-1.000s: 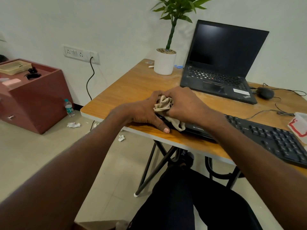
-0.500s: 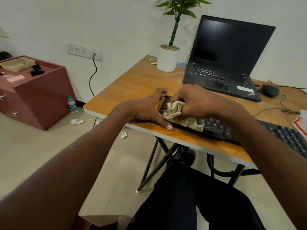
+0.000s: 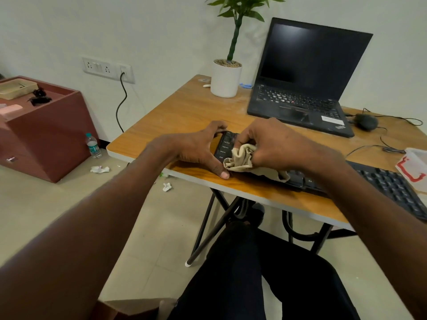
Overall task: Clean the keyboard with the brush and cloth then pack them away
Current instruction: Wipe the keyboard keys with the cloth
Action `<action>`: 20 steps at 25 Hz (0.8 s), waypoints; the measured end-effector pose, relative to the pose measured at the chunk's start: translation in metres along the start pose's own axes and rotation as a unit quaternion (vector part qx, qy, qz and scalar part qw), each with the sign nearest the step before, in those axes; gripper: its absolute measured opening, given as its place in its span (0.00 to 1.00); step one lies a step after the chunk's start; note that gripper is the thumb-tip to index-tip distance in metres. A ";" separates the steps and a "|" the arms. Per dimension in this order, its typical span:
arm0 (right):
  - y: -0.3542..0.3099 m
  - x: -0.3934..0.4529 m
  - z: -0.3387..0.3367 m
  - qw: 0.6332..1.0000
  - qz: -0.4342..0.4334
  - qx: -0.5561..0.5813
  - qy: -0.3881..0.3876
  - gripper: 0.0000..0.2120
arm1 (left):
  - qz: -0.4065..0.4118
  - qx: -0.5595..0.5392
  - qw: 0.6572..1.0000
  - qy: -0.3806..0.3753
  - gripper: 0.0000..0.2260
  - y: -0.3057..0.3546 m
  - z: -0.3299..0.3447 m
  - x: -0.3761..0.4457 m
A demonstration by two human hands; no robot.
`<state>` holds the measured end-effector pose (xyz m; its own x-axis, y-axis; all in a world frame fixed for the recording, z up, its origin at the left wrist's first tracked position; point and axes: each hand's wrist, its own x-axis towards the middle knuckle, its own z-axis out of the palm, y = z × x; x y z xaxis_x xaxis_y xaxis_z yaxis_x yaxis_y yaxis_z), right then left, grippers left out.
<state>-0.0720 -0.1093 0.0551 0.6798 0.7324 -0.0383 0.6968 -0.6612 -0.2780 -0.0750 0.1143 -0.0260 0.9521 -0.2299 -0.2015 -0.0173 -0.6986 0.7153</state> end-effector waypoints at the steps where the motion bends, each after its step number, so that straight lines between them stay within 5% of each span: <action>1: -0.002 0.000 0.003 0.999 -0.001 -0.001 0.036 0.15 | 0.000 -0.005 1.000 -0.012 0.65 -0.001 -0.001 0.001; 4: -0.016 0.001 0.025 0.986 -0.031 0.074 0.144 0.15 | 0.015 -0.027 0.999 -0.027 0.61 -0.004 -0.005 0.000; 6: -0.021 0.001 0.036 0.984 -0.038 0.088 0.149 0.15 | 0.018 -0.028 0.999 -0.014 0.62 -0.004 -0.005 -0.001; 16: 0.011 -0.005 -0.012 0.997 0.053 -0.060 -0.009 0.15 | 0.009 -0.050 0.998 -0.027 0.56 0.003 -0.007 -0.006; 20: 0.004 0.019 0.002 0.986 0.025 0.028 0.161 0.11 | 0.008 -0.047 0.999 -0.022 0.58 0.001 -0.005 -0.005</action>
<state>-0.0565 -0.0976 0.0518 0.7565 0.6037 0.2515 0.6532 -0.6785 -0.3360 -0.0782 0.1182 -0.0207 0.9376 -0.2721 -0.2165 -0.0028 -0.6284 0.7779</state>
